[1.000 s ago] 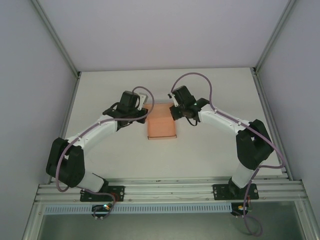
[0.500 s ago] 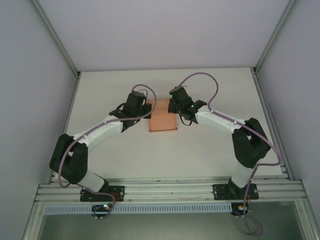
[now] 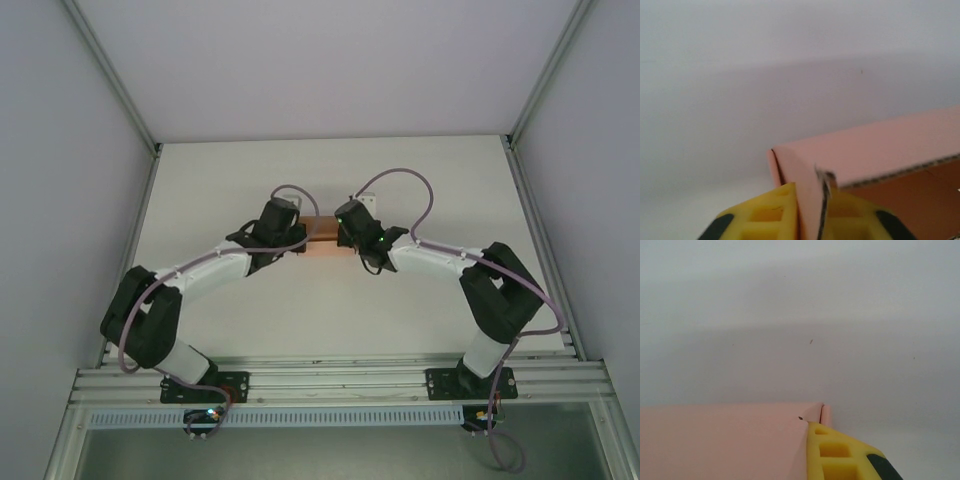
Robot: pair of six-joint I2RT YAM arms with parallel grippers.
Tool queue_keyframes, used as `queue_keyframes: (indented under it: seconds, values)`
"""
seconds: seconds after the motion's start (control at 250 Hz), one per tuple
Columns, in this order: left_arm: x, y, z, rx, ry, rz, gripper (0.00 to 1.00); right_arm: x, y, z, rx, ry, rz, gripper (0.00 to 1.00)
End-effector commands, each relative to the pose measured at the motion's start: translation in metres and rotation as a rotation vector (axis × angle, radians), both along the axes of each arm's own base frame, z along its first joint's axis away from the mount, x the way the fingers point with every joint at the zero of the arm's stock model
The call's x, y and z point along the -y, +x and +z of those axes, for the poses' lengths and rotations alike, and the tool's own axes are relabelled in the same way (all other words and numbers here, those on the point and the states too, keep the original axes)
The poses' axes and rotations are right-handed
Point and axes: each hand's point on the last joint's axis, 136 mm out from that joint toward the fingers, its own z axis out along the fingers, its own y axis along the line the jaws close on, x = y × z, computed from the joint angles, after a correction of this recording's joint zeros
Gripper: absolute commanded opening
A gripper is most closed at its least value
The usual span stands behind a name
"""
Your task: Assemble paper box
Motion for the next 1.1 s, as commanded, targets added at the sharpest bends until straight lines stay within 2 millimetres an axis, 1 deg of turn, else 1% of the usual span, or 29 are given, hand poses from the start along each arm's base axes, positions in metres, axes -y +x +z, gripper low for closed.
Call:
queue_keyframes:
  seconds: [0.0, 0.032, 0.072, 0.132, 0.188, 0.232, 0.284, 0.343, 0.375, 0.451, 0.463, 0.471, 0.579, 0.659, 0.775, 0.835, 0.986, 1.098]
  values:
    - [0.008, -0.020, 0.002, -0.019, -0.026, -0.060, 0.18, -0.005, -0.005, 0.015, 0.071, 0.020, 0.006, 0.01]
    - [0.008, -0.022, 0.005, -0.016, -0.024, -0.066, 0.19, -0.002, -0.007, 0.014, 0.072, 0.018, -0.007, 0.01]
    - [0.007, -0.023, 0.008, -0.008, -0.026, -0.066, 0.23, 0.001, -0.010, 0.012, 0.073, 0.021, -0.017, 0.01]
    - [0.006, -0.024, 0.014, 0.003, -0.033, -0.067, 0.36, 0.004, -0.014, 0.010, 0.089, 0.020, -0.023, 0.01]
    - [0.005, -0.026, 0.019, 0.014, -0.032, -0.065, 0.52, 0.004, -0.018, 0.010, 0.106, 0.005, -0.016, 0.01]
    - [0.003, -0.028, 0.023, 0.017, -0.031, -0.059, 0.59, 0.005, -0.021, 0.012, 0.124, -0.016, -0.014, 0.02]
    - [0.001, -0.032, 0.029, 0.022, -0.034, -0.062, 0.70, 0.006, -0.025, 0.013, 0.140, -0.042, -0.010, 0.03]
    - [0.003, -0.039, 0.037, 0.028, -0.044, -0.099, 0.75, 0.009, -0.030, 0.010, 0.149, -0.061, -0.017, 0.03]
    - [0.006, -0.044, 0.043, 0.031, -0.050, -0.123, 0.79, 0.010, -0.031, 0.009, 0.150, -0.062, -0.022, 0.04]
    - [0.006, -0.053, 0.053, 0.037, -0.052, -0.137, 0.94, 0.009, -0.035, 0.004, 0.150, -0.060, -0.015, 0.06]
    - [0.005, -0.054, 0.054, 0.034, -0.053, -0.132, 0.99, 0.009, -0.036, 0.003, 0.149, -0.062, -0.013, 0.06]
    - [0.004, -0.055, 0.055, 0.034, -0.054, -0.127, 1.00, 0.009, -0.036, 0.002, 0.150, -0.064, -0.012, 0.06]
    - [-0.011, -0.057, 0.067, 0.028, -0.062, -0.053, 1.00, 0.007, -0.044, 0.003, 0.165, -0.080, -0.002, 0.08]
    - [-0.023, -0.056, 0.072, 0.034, -0.048, 0.004, 1.00, 0.010, -0.050, 0.002, 0.164, -0.094, -0.021, 0.12]
    - [-0.042, -0.046, 0.069, -0.002, -0.041, 0.112, 1.00, 0.007, -0.057, 0.001, 0.171, -0.103, -0.015, 0.17]
    - [-0.049, -0.039, 0.064, -0.047, -0.069, 0.160, 1.00, 0.006, -0.061, -0.001, 0.169, -0.098, -0.011, 0.17]
    - [-0.048, -0.024, 0.043, -0.140, -0.152, 0.171, 1.00, -0.002, -0.068, -0.007, 0.168, -0.093, 0.021, 0.18]
    - [-0.038, -0.025, 0.028, -0.191, -0.184, 0.128, 0.99, -0.003, -0.074, -0.013, 0.151, -0.106, 0.033, 0.18]
